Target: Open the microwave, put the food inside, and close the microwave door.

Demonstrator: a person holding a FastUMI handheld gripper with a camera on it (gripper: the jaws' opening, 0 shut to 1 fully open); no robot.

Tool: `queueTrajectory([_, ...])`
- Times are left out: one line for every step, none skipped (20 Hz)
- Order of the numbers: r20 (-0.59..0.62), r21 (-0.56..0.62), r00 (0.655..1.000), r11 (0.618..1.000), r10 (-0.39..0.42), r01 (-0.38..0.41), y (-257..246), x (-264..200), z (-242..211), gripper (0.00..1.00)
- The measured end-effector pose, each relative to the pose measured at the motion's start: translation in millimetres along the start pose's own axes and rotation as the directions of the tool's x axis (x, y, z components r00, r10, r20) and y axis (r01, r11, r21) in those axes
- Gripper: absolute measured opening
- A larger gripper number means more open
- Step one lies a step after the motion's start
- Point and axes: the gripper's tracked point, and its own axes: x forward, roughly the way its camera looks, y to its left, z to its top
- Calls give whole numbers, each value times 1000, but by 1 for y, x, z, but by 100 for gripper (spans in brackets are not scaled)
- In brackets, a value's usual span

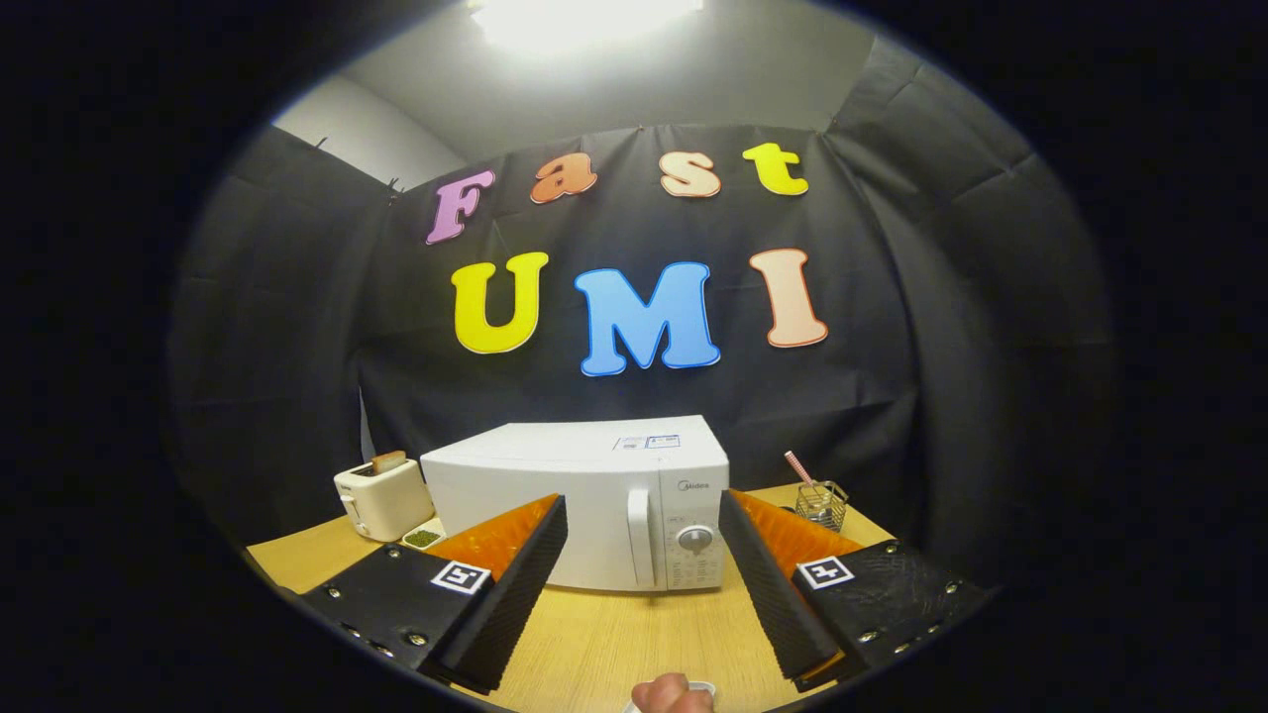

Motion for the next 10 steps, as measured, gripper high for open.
queueTrajectory([9, -5, 1000, 1000, -11, 11, -11, -3, 5, 97])
queueTrajectory([9, -6, 1000, 1000, -17, 17, -21, -6, 8, 97])
queueTrajectory([10, -8, 1000, 1000, -24, 24, -32, -9, 9, 97])
queueTrajectory([16, -12, 999, 999, -37, 37, -45, -12, 11, 97])
queueTrajectory([21, -17, 998, 998, -52, 52, -59, -15, 12, 97])
queueTrajectory([19, -17, 998, 998, -60, 61, -72, -17, 8, 97])
queueTrajectory([23, -17, 997, 997, -69, 69, -85, -18, 6, 97])
queueTrajectory([32, -23, 997, 997, -74, 75, -98, -19, 2, 97])
queueTrajectory([32, -26, 996, 997, -78, 79, -110, -18, -3, 97])
queueTrajectory([34, -22, 996, 997, -78, 78, -120, -17, -11, 97])
